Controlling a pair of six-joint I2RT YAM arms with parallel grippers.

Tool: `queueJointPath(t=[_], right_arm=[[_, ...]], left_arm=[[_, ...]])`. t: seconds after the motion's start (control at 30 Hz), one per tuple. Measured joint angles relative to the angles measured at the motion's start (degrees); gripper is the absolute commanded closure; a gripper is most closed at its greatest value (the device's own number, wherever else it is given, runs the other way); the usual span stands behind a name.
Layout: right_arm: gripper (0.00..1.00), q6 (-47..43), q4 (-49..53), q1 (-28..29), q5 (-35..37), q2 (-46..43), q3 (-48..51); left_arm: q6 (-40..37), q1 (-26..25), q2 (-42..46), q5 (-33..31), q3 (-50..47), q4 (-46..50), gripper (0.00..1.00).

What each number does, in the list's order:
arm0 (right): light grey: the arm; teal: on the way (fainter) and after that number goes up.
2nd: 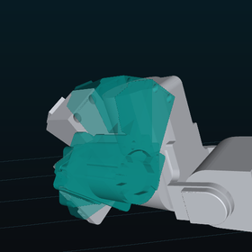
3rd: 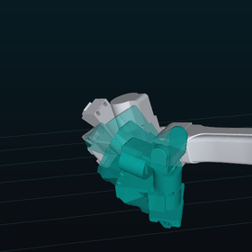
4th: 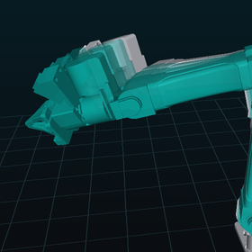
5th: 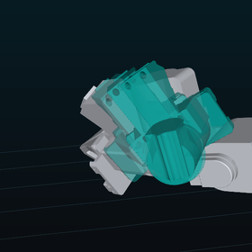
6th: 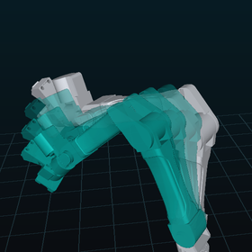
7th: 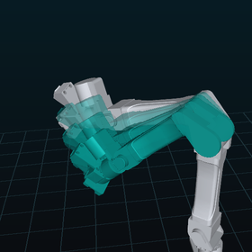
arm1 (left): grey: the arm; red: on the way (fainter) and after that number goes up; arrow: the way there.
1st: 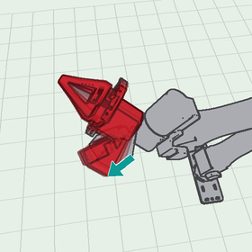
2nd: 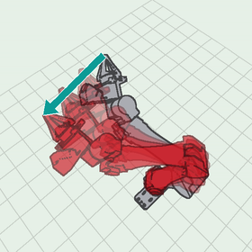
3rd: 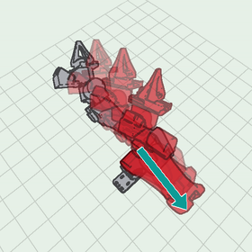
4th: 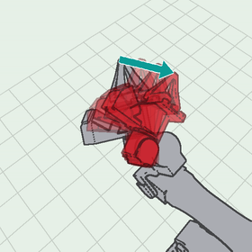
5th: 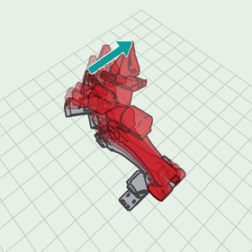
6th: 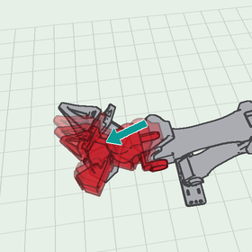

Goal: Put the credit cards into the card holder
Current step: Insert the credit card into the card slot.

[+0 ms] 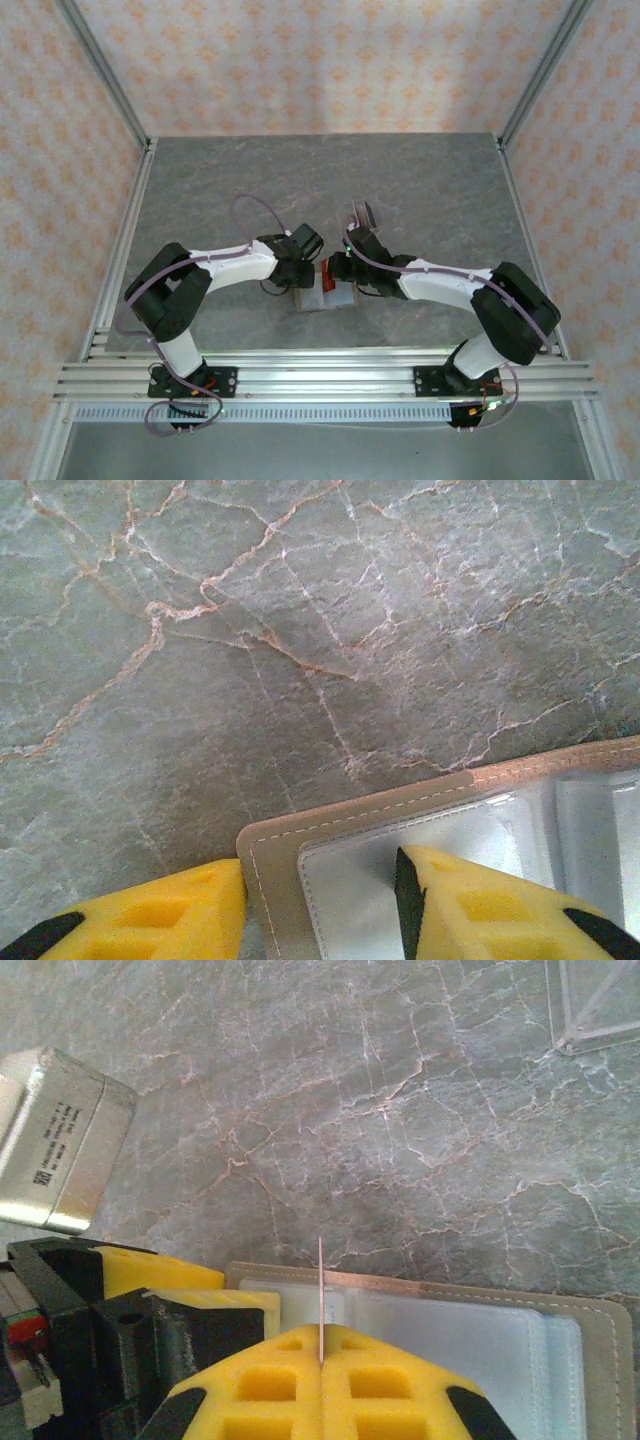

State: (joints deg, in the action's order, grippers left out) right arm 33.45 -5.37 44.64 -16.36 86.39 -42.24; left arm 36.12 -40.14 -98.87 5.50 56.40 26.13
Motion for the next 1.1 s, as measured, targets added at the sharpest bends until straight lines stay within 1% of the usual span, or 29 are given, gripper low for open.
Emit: queueJointPath(t=[0.2,0.67,1.1], right_arm=[[1.0,0.2,-2.23,-0.57,0.0,0.68,0.15],[1.0,0.61,-5.77,-1.22,-0.76,5.31,0.44],[1.0,1.49,-10.34,-1.73,-2.56,5.51,2.67]], left_arm=[[0.0,0.0,0.15,0.0,-0.26,-0.28,0.57],[0.0,0.0,0.15,0.0,-0.28,-0.37,0.57],[0.0,0.0,0.15,0.0,-0.33,-0.44,0.57]])
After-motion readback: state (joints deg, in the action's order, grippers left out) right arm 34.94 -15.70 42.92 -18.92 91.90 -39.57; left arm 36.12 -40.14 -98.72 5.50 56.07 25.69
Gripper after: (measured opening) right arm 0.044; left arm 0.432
